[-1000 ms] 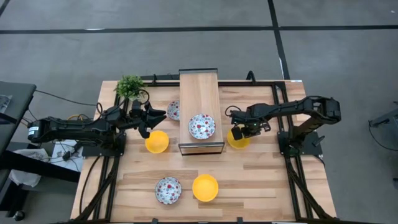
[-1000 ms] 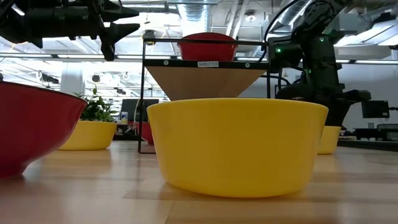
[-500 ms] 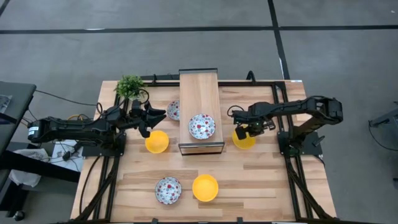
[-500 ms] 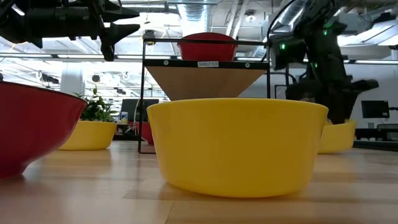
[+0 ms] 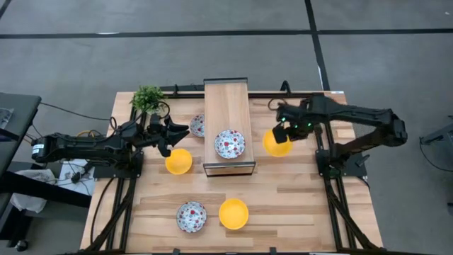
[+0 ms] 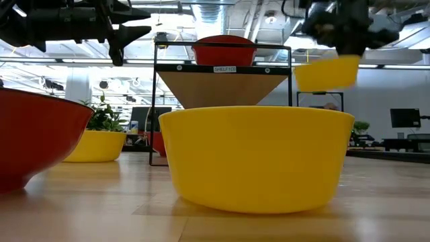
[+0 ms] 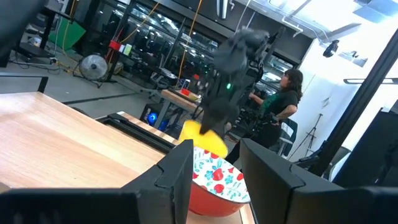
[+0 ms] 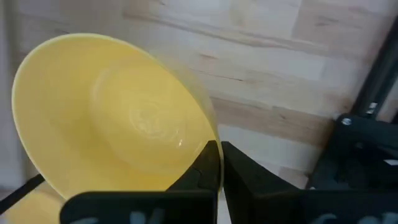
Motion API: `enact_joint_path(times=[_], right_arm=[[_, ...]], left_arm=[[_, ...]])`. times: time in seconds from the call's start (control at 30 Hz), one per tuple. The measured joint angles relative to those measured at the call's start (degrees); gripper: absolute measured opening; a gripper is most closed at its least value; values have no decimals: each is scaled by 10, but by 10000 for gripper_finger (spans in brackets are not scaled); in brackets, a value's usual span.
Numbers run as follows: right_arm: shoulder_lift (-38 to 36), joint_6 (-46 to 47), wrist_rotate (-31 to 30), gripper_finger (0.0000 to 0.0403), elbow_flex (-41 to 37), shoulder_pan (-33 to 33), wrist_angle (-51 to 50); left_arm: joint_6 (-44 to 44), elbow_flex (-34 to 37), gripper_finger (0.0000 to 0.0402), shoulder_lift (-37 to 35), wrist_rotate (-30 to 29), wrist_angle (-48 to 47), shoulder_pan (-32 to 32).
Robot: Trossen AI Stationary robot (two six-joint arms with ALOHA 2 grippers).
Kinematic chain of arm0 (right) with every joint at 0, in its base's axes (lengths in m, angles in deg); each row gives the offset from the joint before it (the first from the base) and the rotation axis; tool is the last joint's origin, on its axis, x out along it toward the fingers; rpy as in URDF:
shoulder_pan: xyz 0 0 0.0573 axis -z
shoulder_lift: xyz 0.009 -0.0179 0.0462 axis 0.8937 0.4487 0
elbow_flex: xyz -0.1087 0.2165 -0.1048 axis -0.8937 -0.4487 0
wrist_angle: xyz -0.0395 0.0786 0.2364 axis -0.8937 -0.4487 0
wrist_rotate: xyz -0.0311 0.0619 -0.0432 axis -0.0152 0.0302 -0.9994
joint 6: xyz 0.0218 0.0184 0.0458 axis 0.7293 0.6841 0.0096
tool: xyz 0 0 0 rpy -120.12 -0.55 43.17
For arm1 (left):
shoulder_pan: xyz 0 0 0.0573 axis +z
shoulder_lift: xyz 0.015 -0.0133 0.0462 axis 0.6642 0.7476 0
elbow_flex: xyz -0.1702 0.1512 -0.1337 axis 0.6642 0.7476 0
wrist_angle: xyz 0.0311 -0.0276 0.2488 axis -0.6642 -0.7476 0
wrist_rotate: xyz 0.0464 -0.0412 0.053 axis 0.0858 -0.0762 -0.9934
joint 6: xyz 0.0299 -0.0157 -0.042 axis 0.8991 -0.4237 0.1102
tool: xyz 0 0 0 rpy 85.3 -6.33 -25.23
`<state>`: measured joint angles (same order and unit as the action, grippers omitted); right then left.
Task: Pick & Place Mini bowls
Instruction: Put the right yellow bowl on the shelf
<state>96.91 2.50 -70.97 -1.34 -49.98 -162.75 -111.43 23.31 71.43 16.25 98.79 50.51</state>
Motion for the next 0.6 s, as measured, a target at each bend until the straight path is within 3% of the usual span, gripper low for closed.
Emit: enact_joint_path(times=[0.27,0.6], right_arm=[[-5,-73,23,0,103,7,-50],[-5,-85,35,0,158,-19,-33]], left_arm=[[0,0,131,0,0,0,0],[0,0,131,0,0,0,0]])
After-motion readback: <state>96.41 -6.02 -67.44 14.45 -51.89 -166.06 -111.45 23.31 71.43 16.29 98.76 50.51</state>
